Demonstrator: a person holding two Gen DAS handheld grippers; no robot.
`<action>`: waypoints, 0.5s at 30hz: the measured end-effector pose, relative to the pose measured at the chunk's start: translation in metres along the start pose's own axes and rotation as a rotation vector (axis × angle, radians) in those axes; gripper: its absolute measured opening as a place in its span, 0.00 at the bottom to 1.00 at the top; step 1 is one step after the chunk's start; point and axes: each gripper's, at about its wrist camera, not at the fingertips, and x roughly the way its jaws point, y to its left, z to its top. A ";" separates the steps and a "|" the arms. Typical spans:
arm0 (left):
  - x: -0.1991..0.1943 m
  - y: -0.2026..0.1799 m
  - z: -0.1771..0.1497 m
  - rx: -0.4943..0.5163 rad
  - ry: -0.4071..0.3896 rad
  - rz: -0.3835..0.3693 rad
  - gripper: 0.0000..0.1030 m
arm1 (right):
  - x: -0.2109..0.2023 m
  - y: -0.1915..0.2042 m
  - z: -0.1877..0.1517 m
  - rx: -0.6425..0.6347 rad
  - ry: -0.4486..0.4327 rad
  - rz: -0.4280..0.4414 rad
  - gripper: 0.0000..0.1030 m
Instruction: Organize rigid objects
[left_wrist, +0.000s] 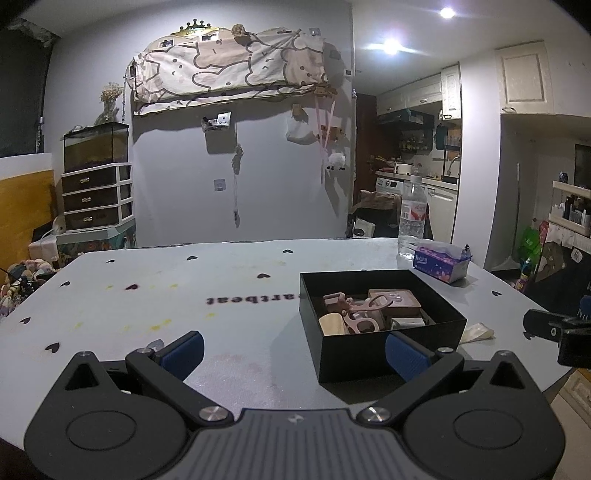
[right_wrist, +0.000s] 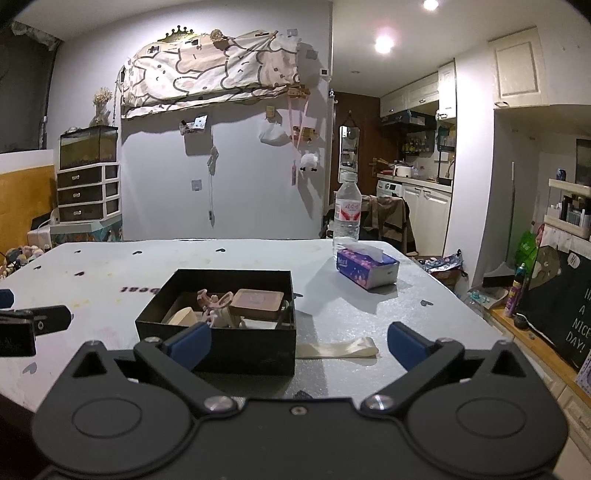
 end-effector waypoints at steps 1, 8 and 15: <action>0.000 0.000 -0.001 -0.002 0.001 0.001 1.00 | 0.000 0.000 0.000 -0.002 0.000 0.000 1.00; -0.002 0.003 -0.003 -0.006 0.003 0.001 1.00 | -0.001 0.001 0.000 -0.003 0.001 0.000 1.00; -0.002 0.003 -0.003 -0.006 0.003 0.000 1.00 | -0.001 0.002 0.000 -0.003 0.001 0.000 1.00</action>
